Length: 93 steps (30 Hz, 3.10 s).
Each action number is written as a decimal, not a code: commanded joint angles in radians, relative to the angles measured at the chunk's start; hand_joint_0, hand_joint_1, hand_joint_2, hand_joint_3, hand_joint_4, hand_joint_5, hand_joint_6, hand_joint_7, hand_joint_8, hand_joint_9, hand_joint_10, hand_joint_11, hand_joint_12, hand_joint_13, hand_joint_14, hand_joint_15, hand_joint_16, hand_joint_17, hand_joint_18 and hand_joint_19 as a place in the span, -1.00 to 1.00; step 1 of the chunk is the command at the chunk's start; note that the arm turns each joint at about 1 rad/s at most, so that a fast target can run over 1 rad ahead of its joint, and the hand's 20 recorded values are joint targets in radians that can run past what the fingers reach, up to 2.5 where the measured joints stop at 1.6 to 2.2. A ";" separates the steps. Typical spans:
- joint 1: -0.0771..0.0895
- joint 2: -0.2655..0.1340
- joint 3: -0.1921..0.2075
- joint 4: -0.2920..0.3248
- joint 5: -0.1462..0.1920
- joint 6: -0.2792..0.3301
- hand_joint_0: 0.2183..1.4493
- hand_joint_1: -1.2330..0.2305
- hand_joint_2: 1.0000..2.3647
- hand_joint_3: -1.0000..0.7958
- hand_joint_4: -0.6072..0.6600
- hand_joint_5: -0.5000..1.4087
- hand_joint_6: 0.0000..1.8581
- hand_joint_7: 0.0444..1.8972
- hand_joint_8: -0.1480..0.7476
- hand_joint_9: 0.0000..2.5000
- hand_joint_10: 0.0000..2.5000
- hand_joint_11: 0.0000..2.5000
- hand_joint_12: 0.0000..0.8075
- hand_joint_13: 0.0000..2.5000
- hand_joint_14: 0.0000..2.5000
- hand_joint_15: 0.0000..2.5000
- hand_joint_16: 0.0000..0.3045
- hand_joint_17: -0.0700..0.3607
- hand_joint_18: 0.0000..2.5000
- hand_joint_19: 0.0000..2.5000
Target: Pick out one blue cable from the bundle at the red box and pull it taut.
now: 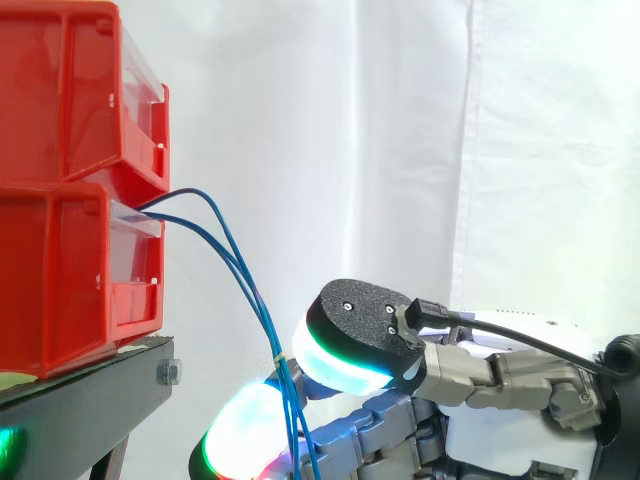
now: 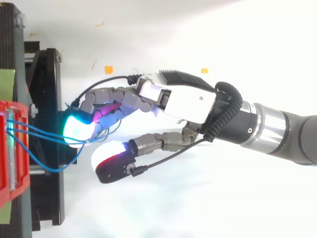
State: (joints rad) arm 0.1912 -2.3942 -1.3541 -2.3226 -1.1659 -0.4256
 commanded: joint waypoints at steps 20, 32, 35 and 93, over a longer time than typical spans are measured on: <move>-0.003 0.001 0.013 0.005 -0.038 0.053 -0.36 -0.08 -0.99 -0.33 0.19 -0.57 -0.46 0.29 0.01 -0.20 -0.99 -0.65 -0.14 -0.31 -0.99 -0.67 -0.72 -0.22 -0.51 -0.60; 0.000 0.001 0.013 0.031 -0.071 0.056 -0.36 -0.17 -0.99 -0.31 0.15 -0.60 -0.39 0.17 -0.01 -0.21 -0.99 -0.64 -0.14 -0.29 -0.99 -0.66 -0.71 -0.21 -0.49 -0.60; 0.002 0.000 0.013 0.042 -0.077 0.056 -0.39 -0.19 -0.99 -0.34 0.16 -0.60 -0.38 0.16 -0.01 -0.21 -0.99 -0.63 -0.14 -0.29 -0.99 -0.65 -0.71 -0.21 -0.48 -0.60; -0.001 -0.062 -0.013 0.086 -0.129 0.449 -0.43 -0.24 -1.00 -0.44 0.17 -0.63 -0.33 0.03 -0.01 -0.22 -0.99 -0.59 -0.11 -0.24 -0.99 -0.61 -0.69 -0.18 -0.42 -0.57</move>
State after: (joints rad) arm 0.1910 -2.4534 -1.3667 -2.2452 -1.2931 0.0230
